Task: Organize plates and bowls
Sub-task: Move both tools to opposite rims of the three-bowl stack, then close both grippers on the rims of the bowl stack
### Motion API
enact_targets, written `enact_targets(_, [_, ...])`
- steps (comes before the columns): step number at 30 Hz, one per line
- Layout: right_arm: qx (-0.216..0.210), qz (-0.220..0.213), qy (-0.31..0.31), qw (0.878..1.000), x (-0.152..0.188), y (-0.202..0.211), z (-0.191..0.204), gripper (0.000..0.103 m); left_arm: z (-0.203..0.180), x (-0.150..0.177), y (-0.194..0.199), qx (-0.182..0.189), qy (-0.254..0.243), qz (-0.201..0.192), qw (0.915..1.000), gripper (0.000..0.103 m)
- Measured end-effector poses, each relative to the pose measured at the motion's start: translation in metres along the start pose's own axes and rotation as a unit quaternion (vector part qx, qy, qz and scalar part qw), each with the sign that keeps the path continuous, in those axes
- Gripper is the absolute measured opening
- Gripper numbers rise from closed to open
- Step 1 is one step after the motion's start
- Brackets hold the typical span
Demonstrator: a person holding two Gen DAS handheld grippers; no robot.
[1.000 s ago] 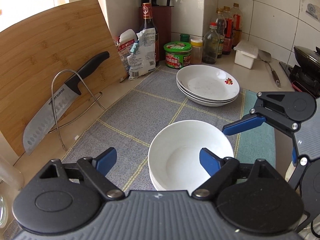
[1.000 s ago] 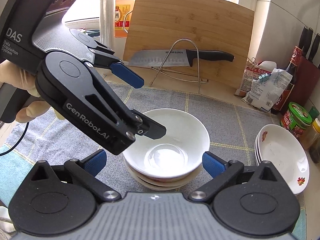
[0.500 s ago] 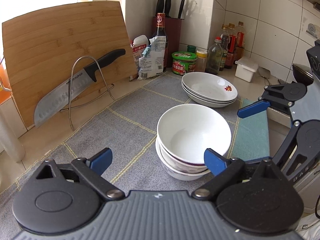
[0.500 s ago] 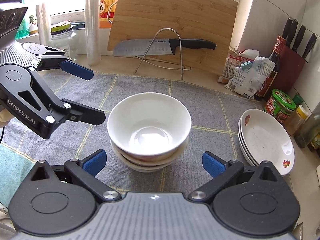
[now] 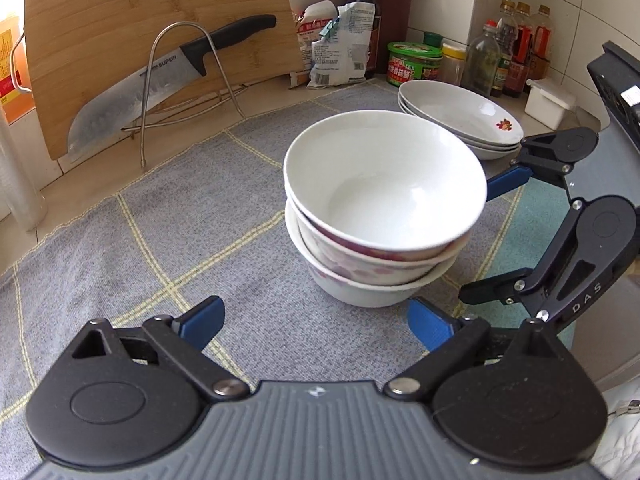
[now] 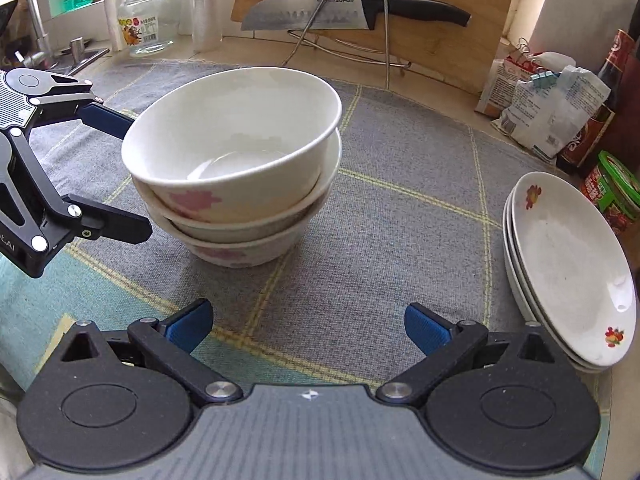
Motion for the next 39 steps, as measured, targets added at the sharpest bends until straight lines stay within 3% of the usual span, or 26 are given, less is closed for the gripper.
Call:
enact_targets(8, [-0.084, -0.003, 0.057, 0.995, 0.002, -0.02, -0.02, 0.103, -0.026, 0.008, -0.017, -0.06, 0.032, 0.031, 0.9972, 0.098])
enact_targets(18, [-0.111, -0.035, 0.087, 0.989, 0.006, -0.02, -0.024, 0.103, -0.028, 0.01, -0.025, -0.06, 0.042, 0.026, 0.9969, 0.103])
enact_targets(24, [-0.114, -0.048, 0.089, 0.988, 0.007, -0.02, -0.026, 0.103, -0.026, 0.007, -0.027, -0.035, 0.016, 0.017, 0.9991, 0.103])
enact_targets(30, [-0.118, -0.024, 0.101, 0.988, -0.003, -0.024, -0.022, 0.103, -0.022, 0.002, -0.031, 0.006, -0.025, 0.014, 0.9996, 0.102])
enact_targets(39, [-0.128, -0.024, 0.146, 0.981, -0.026, -0.025, -0.011, 0.103, -0.013, -0.006, -0.028, 0.088, -0.105, -0.012, 0.9905, 0.099])
Point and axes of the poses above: each gripper's, at about its wrist camera, not at the fingertips, and y roughly against the way its jaws point, z to its left, x to its underside, the point moved 2 cm from there along -y, roughly the way its jaws point, and after that the axes turned 4 degrees about -z, right-handed, at the moved point
